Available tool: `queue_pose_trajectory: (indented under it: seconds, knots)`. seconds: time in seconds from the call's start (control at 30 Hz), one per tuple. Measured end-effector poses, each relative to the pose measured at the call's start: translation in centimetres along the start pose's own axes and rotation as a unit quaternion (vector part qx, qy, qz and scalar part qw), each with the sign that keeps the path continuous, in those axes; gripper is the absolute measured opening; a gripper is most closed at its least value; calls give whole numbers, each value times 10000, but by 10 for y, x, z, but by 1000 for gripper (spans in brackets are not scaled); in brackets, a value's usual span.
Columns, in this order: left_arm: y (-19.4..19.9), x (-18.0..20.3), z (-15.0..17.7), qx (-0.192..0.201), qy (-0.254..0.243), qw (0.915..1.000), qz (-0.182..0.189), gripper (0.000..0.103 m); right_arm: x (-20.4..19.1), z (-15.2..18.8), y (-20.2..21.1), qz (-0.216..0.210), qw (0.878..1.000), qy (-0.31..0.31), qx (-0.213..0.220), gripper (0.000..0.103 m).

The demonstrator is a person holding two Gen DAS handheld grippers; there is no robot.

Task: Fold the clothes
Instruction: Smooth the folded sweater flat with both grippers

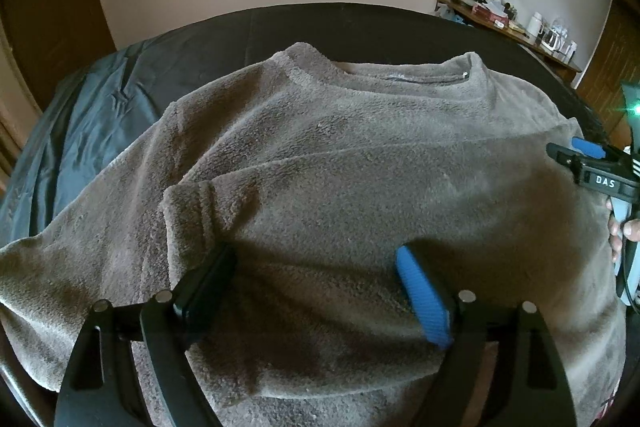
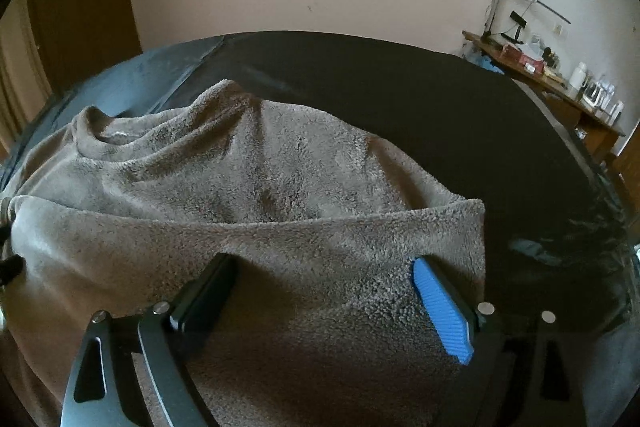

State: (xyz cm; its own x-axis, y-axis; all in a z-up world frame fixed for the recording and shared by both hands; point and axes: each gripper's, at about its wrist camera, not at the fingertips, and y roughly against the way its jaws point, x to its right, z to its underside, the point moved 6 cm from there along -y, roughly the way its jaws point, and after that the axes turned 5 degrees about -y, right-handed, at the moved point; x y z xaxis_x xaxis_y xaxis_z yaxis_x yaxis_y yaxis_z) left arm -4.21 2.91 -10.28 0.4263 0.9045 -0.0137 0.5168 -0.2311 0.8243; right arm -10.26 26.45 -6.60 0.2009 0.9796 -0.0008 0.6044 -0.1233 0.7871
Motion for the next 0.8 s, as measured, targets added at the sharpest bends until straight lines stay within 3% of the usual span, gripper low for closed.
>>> queue_pose_trajectory:
  seconds: [0.17,0.3,0.47,0.63,0.8]
  knots:
    - [0,0,-1,-4,58,10000,17,87,-23,14,38,-27,9996,143,241,92]
    - [1,-1,0,13,81,10000,40,87,-65,51,49,-209,9964,810,119,92]
    - [4,-6,-1,81,291,9993,238,87,-54,66,37,-541,9976,424,-66,99]
    - [19,-14,4,183,652,9968,435,87,-58,67,39,-385,9980,505,-67,101]
    - [68,-27,25,536,798,9954,-12,87,-54,67,38,-452,9979,454,-93,101]
